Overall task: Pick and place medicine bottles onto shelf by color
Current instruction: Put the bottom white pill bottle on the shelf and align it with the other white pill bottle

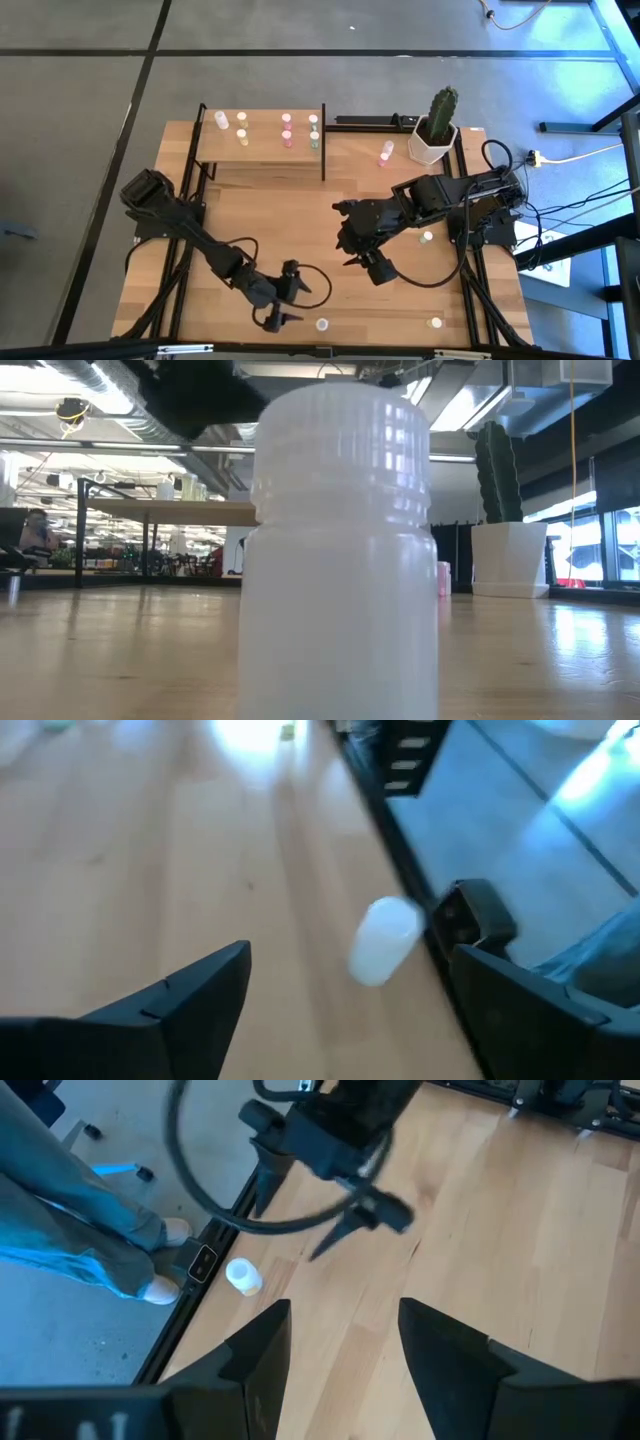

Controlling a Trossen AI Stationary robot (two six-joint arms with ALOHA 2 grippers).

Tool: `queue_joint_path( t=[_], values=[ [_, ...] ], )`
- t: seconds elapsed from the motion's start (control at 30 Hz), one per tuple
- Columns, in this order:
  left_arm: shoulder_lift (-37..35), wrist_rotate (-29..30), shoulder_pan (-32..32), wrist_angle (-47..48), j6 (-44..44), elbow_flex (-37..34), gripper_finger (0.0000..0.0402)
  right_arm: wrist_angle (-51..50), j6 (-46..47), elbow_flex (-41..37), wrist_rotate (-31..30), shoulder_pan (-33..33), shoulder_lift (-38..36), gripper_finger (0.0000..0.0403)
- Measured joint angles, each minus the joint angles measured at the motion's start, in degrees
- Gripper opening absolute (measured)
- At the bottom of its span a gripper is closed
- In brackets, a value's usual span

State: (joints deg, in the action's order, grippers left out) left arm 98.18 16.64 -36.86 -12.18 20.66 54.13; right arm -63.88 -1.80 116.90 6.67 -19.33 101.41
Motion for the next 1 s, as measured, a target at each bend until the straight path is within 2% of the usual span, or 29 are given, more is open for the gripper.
queue_joint_path(
  t=[0.4, 1.0],
  values=[
    [9.2, -4.6, 0.4, -11.6, -3.3, 0.0, 0.0340, 0.3, 0.0, 0.0, 0.0, 0.0, 0.0, 0.0188],
    [15.2, -4.8, 1.5, -22.6, -6.9, 0.1, 0.0341, 1.2, 0.0, 0.0, 0.0, 0.0, 0.0, 0.0188]
  ],
)
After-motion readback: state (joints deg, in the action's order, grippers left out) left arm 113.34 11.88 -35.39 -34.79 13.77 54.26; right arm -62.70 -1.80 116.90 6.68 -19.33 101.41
